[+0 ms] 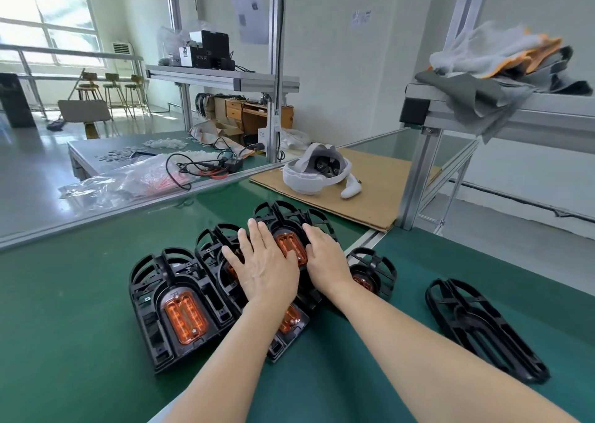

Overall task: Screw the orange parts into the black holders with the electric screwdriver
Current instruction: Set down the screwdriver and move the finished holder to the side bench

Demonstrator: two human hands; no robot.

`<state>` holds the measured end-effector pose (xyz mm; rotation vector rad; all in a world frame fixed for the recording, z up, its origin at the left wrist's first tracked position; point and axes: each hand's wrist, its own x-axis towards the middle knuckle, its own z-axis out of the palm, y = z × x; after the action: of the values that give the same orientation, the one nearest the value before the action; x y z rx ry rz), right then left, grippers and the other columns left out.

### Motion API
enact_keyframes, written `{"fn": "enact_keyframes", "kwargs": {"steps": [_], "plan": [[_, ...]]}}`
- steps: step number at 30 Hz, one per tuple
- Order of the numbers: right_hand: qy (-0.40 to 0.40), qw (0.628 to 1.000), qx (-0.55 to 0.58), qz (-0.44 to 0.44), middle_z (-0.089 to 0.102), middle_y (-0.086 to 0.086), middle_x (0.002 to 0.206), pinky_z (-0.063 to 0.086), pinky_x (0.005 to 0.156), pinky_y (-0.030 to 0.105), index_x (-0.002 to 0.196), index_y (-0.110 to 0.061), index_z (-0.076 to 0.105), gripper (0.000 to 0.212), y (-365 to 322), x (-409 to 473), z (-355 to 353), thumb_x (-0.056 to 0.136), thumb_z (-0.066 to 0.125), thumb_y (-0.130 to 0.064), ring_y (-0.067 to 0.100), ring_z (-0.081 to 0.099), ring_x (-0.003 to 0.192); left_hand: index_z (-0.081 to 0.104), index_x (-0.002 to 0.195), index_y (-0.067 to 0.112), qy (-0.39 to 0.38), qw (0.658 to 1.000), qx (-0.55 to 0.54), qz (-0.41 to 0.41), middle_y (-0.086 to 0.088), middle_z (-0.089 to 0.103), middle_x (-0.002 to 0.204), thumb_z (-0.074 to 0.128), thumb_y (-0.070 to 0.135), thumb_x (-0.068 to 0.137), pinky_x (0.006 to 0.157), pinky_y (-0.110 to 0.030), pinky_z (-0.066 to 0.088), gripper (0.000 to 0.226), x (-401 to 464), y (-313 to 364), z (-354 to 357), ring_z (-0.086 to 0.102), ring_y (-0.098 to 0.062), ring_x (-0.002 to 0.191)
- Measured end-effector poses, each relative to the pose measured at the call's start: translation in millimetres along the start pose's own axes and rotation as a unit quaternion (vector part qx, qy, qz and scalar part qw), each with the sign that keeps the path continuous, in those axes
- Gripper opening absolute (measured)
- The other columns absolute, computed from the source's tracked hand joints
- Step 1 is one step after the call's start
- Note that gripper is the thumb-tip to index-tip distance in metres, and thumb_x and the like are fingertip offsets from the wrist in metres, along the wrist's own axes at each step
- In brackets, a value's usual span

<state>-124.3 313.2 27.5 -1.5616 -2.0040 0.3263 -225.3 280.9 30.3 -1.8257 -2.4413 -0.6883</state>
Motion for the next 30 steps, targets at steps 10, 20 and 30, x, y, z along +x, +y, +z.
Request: {"fn": "enact_keyframes", "kwargs": {"steps": [10,20,30], "plan": [[-0.020,0.998,-0.043,0.027,0.026,0.002,0.158,0.011,0.118,0.047,0.152,-0.025,0.023,0.048,1,-5,2,0.105,0.031,-0.024,0.021,0.021,0.145,0.000,0.151,0.010,0.014,0.999,0.032,0.024,-0.006,-0.006,0.160,0.026,0.051,0.097,0.113,-0.056,-0.008,0.073,-3,0,2,-0.007,-0.028,0.147],[-0.050,0.996,-0.048,0.054,0.021,0.003,0.160,0.013,0.118,0.048,0.154,-0.024,0.017,0.056,4,-11,-9,0.102,0.038,-0.024,0.024,0.021,0.145,0.013,0.151,0.019,0.015,0.997,0.041,0.063,-0.006,0.000,0.160,0.031,0.054,0.095,0.112,-0.058,-0.008,0.068,-7,0,4,-0.005,-0.030,0.146],[-0.055,0.995,-0.027,0.076,0.026,0.001,0.158,0.009,0.119,0.049,0.154,-0.026,0.020,0.058,21,-18,-18,0.100,0.042,-0.028,0.021,0.025,0.144,0.037,0.142,0.023,0.008,0.993,0.033,0.116,-0.004,0.009,0.159,0.035,0.061,0.090,0.111,-0.056,-0.013,0.064,-16,3,7,-0.007,-0.027,0.146]]}}
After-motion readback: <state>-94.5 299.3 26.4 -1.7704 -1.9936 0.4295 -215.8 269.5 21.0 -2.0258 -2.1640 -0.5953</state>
